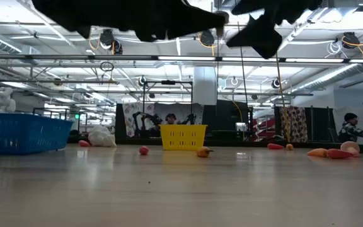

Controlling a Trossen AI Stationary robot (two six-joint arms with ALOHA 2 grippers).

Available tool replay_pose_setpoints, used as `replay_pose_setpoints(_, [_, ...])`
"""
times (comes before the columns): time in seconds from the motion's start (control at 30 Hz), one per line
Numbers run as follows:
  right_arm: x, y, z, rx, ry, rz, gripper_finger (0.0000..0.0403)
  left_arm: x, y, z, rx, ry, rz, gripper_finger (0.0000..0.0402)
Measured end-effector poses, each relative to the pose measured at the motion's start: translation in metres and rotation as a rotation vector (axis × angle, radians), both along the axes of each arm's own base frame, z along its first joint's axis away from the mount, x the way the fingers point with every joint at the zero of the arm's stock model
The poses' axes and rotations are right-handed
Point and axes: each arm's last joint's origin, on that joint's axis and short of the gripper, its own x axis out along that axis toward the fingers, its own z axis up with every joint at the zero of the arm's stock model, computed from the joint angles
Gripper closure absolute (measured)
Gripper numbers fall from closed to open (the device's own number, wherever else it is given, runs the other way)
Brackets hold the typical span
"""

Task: Sort produce into baskets
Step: Put the brown mushroom into the blue bin

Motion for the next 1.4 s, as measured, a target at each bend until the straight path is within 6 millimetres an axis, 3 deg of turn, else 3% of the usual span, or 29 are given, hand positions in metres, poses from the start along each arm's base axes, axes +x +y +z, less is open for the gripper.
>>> replay_pose_setpoints(0.17, [-0.005,-0.002,-0.007,-0.016,0.088,-0.021,0.0154,-0.022,-0.005,0.018,0.048,0.129,0.079,0.0305])
replay_pose_setpoints(0.37, [-0.008,-0.006,-0.013,-0.034,0.157,-0.034,0.0154,-0.069,0.009,0.029,0.045,0.44,0.337,0.0305])
replay_pose_setpoints(0.63, [-0.012,-0.014,-0.019,-0.063,0.247,-0.059,0.0154,-0.151,0.033,0.039,-0.281,0.794,0.69,0.0305])
replay_pose_setpoints(0.77, [-0.014,-0.019,-0.022,-0.074,0.289,-0.072,0.0154,-0.176,0.038,0.037,-0.47,0.94,0.844,0.0305])
replay_pose_setpoints(0.9, [-0.017,-0.021,-0.024,-0.076,0.33,-0.084,0.0154,-0.185,0.04,0.034,-0.53,0.979,0.949,0.0305])
replay_pose_setpoints(1.13, [-0.022,-0.022,-0.028,-0.06,0.397,-0.117,0.0154,-0.188,0.038,0.02,-0.565,1.066,0.916,0.0303])
replay_pose_setpoints(1.4, [-0.025,-0.023,-0.03,-0.059,0.437,-0.133,0.0154,-0.19,0.038,0.007,-0.58,1.106,0.903,0.0241])
